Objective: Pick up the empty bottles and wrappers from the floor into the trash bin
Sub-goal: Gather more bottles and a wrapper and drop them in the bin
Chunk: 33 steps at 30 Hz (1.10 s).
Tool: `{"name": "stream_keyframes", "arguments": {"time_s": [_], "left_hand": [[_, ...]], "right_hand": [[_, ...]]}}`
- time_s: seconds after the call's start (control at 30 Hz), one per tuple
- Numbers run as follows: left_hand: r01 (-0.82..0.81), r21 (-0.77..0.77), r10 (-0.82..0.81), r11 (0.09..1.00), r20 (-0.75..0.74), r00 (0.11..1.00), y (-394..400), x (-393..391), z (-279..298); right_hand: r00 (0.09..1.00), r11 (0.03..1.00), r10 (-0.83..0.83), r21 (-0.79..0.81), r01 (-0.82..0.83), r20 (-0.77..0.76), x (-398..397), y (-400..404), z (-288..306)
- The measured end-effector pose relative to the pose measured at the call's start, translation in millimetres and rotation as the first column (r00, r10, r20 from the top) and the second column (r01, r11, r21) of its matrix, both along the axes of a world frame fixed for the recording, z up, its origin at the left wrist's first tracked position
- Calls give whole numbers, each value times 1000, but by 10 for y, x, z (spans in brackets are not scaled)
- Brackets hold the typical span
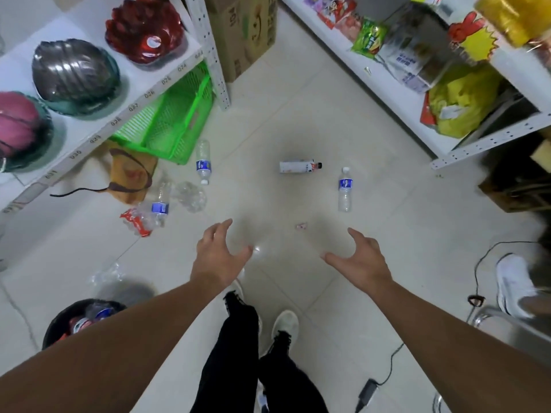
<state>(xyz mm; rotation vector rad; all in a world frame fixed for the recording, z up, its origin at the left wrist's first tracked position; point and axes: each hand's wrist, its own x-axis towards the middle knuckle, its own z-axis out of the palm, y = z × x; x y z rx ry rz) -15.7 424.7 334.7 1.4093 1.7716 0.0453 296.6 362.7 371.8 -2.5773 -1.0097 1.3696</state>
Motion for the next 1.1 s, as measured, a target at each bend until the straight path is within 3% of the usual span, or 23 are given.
{"name": "stream_keyframes", "arguments": {"time_s": [0.2, 0.4, 0.53, 0.77, 0.83, 0.9, 0.97, 1.03, 1.1], "left_hand": [[85, -86, -89, 993, -50, 995, 180, 39, -652], [34, -118, -46, 992, -96, 994, 189, 130, -1547], [-40, -183, 17, 982, -125, 992, 130, 373, -2366], [-169, -250, 107, 953, -244, 964, -153, 809, -4033], [-303, -309, 203, 902, -315, 927, -195, 847, -4514], [-538, -352, 393, 766, -407, 825, -229, 918, -4947], [-619, -294, 480, 729, -426, 767, -289, 1052, -5260], [-583, -155, 484, 797, -412, 772, -308, 1168, -5452], [-463, -13, 431, 886, -343, 835, -274, 1239, -5561]], "right_hand": [[998, 998, -56, 1, 56, -23, -80, 168, -639], [997, 1000, 6, -21, -8, -71, -124, 312, -1545], [989, 989, 143, -33, -145, -45, 13, 459, -2322], [973, 973, 229, -24, -229, -4, 186, 707, -3904], [966, 966, 257, -31, -257, 17, 213, 773, -4381], [960, 962, 273, -26, -272, 67, 205, 776, -4834], [962, 970, 234, 31, -241, 140, 154, 718, -5204], [963, 966, 198, 130, -223, 184, 76, 683, -5487], [943, 952, 210, 167, -257, 257, 59, 674, -5717]]}}
